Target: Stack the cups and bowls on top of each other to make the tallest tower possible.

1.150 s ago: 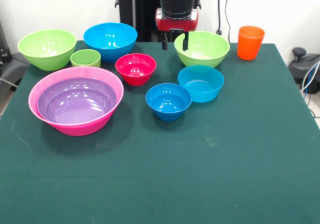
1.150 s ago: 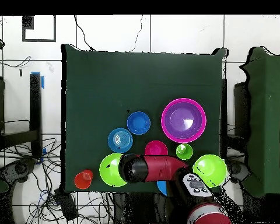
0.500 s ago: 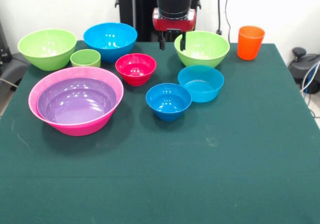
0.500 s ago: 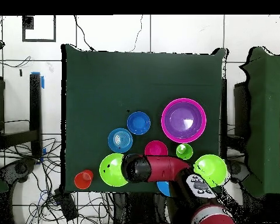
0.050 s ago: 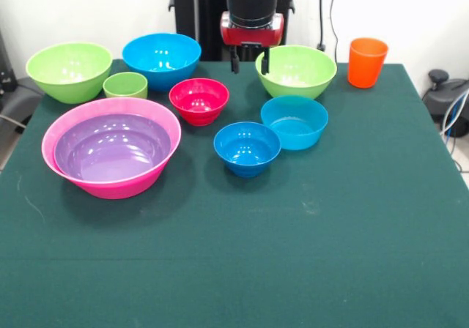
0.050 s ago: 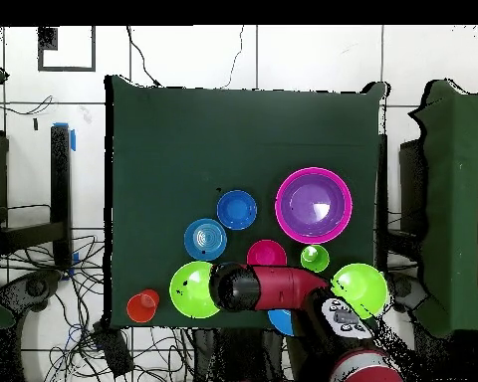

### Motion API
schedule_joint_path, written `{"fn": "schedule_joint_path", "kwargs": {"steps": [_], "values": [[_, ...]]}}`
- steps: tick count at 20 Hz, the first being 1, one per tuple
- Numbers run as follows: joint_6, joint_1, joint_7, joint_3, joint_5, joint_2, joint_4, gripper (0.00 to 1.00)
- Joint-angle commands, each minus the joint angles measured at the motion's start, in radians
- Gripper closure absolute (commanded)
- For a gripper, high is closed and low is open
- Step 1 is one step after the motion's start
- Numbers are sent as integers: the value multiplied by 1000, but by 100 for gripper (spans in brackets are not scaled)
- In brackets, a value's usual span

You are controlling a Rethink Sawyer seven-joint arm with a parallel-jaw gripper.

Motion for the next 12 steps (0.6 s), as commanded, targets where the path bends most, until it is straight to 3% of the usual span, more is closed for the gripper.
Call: {"fn": "schedule_joint_path", "kwargs": {"steps": [1, 5, 12], "values": [[-52, -9, 86, 102, 12, 66, 16, 0], [-36, -12, 93, 125, 32, 44, 38, 0], [-53, -22, 90, 132, 27, 109, 1, 0]]}}
